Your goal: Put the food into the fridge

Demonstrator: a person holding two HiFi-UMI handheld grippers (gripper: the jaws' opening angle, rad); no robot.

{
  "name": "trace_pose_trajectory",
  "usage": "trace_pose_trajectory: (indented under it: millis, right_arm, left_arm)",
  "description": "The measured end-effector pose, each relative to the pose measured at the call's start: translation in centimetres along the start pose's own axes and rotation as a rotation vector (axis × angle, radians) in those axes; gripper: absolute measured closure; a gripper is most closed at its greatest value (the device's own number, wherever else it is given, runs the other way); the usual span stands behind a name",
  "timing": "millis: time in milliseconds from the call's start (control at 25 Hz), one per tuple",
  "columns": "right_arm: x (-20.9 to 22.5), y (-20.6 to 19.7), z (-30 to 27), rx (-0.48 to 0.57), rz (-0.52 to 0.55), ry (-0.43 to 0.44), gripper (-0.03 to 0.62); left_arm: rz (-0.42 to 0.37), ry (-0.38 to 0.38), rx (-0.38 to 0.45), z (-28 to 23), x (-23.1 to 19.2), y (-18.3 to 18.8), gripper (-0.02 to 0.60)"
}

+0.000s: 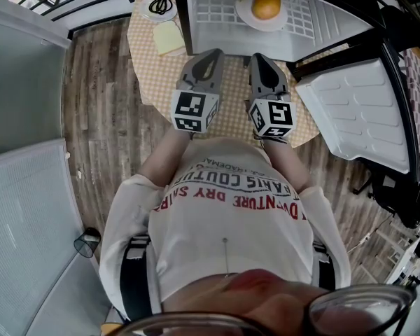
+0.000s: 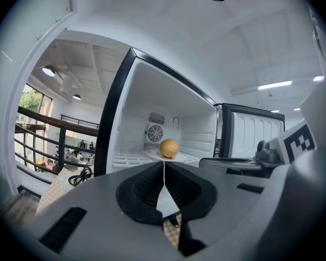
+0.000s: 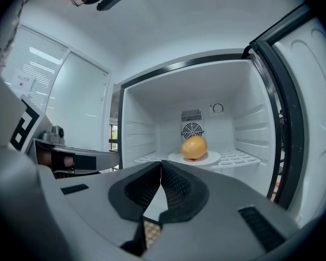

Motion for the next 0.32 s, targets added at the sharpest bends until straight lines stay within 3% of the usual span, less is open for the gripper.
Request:
trace_pose_trajectory:
  millis: [320]
  right_arm:
    - [0.03,-0.43,-0.41,-0.027,-0.028,0.002,0.568]
  left_arm:
    - [-0.002,-0.008,0.0,-0.27,0.17,-0.07,0.554]
Point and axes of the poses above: the fingertips, and each gripper's own axes: z backward along the fingers, x to its right, y out of its top, the point moved 5 cm from there along z, backward along the fingers, and after that the axes turned 1 degree about y, right-handed, at the moved point
